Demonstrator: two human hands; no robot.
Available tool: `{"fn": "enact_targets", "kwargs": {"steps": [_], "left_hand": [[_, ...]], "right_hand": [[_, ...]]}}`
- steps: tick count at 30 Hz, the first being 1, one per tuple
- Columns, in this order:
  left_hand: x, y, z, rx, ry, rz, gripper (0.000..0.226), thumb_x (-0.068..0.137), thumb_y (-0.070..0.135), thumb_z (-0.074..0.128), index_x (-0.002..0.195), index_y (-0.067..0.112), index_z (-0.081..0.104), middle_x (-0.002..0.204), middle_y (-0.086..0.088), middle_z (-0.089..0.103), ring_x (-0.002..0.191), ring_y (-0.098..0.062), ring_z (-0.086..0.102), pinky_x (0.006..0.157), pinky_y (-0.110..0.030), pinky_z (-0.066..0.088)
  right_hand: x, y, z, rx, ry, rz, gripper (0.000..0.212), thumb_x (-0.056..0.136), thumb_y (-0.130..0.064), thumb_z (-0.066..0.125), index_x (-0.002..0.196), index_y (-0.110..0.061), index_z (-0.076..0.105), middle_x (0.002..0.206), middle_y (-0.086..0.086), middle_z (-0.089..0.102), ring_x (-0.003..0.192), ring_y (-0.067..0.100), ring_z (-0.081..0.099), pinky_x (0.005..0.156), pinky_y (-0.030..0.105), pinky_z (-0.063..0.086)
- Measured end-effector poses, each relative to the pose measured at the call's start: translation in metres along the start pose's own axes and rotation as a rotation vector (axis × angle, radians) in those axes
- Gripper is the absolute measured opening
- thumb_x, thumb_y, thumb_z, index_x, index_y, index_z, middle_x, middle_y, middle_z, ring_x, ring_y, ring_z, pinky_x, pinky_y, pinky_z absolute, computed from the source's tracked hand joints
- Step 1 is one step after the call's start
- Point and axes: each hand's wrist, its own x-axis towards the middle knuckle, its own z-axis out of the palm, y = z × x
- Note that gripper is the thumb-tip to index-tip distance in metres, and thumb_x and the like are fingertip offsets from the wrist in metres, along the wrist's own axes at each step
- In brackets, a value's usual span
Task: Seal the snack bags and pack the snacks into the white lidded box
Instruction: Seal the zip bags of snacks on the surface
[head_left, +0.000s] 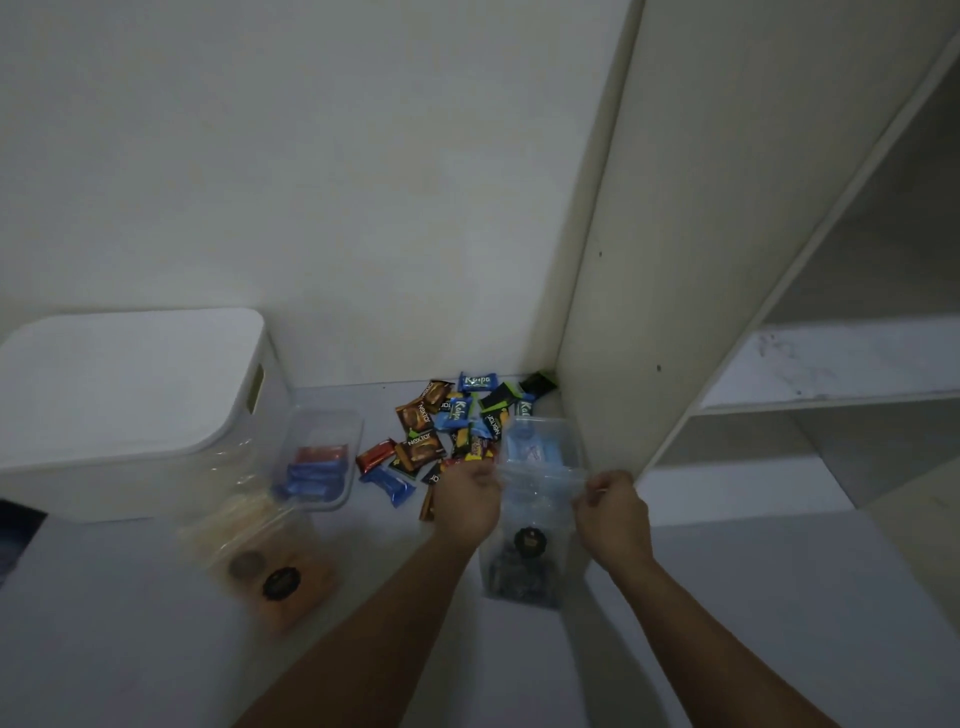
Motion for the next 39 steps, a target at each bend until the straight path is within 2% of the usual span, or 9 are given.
{"fn": "enact_targets", "kwargs": {"steps": [5,8,13,18,21,24,26,32,39], "left_hand": [[-0.009,-0.003,-0.03,-0.125,0.145,-0.026,0.008,0.082,0.007,0.067,0.083,0.013,0.073,0.08,-0.005,0.073,0.072,-0.024,0.071,0.068,-0.046,0.061],[-0.022,-0.001,-0.054,-0.193,0.138,0.061,0.013,0.083,0.001,0.064,0.086,0.012,0.072,0.083,-0.004,0.072,0.07,-0.015,0.07,0.061,-0.03,0.06],[-0.044,0.002,-0.097,-0.236,0.117,0.206,0.025,0.081,-0.001,0.067,0.081,0.024,0.071,0.082,0.003,0.072,0.073,-0.004,0.068,0.064,-0.014,0.053],[-0.048,0.0,-0.132,-0.239,0.19,0.254,0.023,0.079,0.003,0.07,0.08,0.025,0.074,0.083,0.004,0.074,0.08,-0.011,0.069,0.071,-0.019,0.055],[-0.05,0.004,-0.148,-0.273,0.226,0.24,0.009,0.08,0.005,0.071,0.086,0.009,0.076,0.082,-0.004,0.075,0.074,-0.006,0.068,0.072,-0.019,0.055],[-0.052,0.005,-0.16,-0.279,0.227,0.245,0.021,0.078,0.007,0.074,0.099,0.008,0.074,0.089,-0.002,0.073,0.07,0.008,0.064,0.063,-0.008,0.051],[-0.051,0.002,-0.166,-0.277,0.187,0.246,0.032,0.074,0.007,0.078,0.104,0.012,0.07,0.095,0.002,0.071,0.076,0.003,0.066,0.062,-0.008,0.051],[-0.042,-0.003,-0.18,-0.278,0.24,0.214,0.012,0.074,0.0,0.076,0.086,0.0,0.071,0.082,-0.013,0.07,0.073,-0.021,0.065,0.055,-0.016,0.053],[-0.038,0.011,-0.187,-0.288,0.218,0.278,0.007,0.072,-0.001,0.077,0.077,0.001,0.072,0.071,-0.009,0.069,0.061,-0.011,0.063,0.054,-0.015,0.053]], "right_hand": [[-0.01,-0.011,-0.001,0.057,-0.026,-0.226,0.011,0.087,-0.014,0.064,0.094,-0.022,0.061,0.072,0.0,0.067,0.067,0.019,0.064,0.061,0.024,0.047],[-0.018,-0.025,0.001,0.154,-0.092,-0.323,0.027,0.084,-0.006,0.067,0.072,-0.03,0.063,0.071,-0.007,0.068,0.069,0.013,0.067,0.06,0.015,0.048],[-0.031,-0.05,0.012,0.321,-0.208,-0.36,0.031,0.082,-0.001,0.07,0.075,-0.031,0.066,0.078,-0.005,0.071,0.075,0.007,0.069,0.072,0.031,0.057],[-0.044,-0.077,0.027,0.371,-0.236,-0.436,0.016,0.082,0.002,0.069,0.079,-0.013,0.069,0.071,-0.004,0.068,0.06,-0.006,0.062,0.058,0.008,0.048],[-0.051,-0.092,0.04,0.345,-0.228,-0.456,0.024,0.083,0.0,0.068,0.07,-0.019,0.065,0.066,-0.003,0.066,0.057,-0.004,0.06,0.058,0.013,0.049],[-0.054,-0.101,0.05,0.339,-0.236,-0.438,0.025,0.085,-0.004,0.067,0.068,-0.023,0.064,0.067,0.0,0.067,0.065,0.015,0.064,0.065,0.036,0.056],[-0.056,-0.106,0.053,0.324,-0.228,-0.448,0.024,0.084,-0.008,0.069,0.067,-0.024,0.065,0.069,-0.001,0.069,0.07,0.021,0.065,0.07,0.041,0.056],[-0.066,-0.124,0.051,0.419,-0.243,-0.461,0.026,0.085,-0.002,0.066,0.068,-0.021,0.066,0.07,0.005,0.069,0.068,0.018,0.063,0.07,0.042,0.056],[-0.067,-0.139,0.041,0.359,-0.264,-0.51,0.016,0.083,-0.007,0.071,0.077,-0.021,0.067,0.078,0.001,0.069,0.076,0.016,0.064,0.069,0.03,0.052]]}}
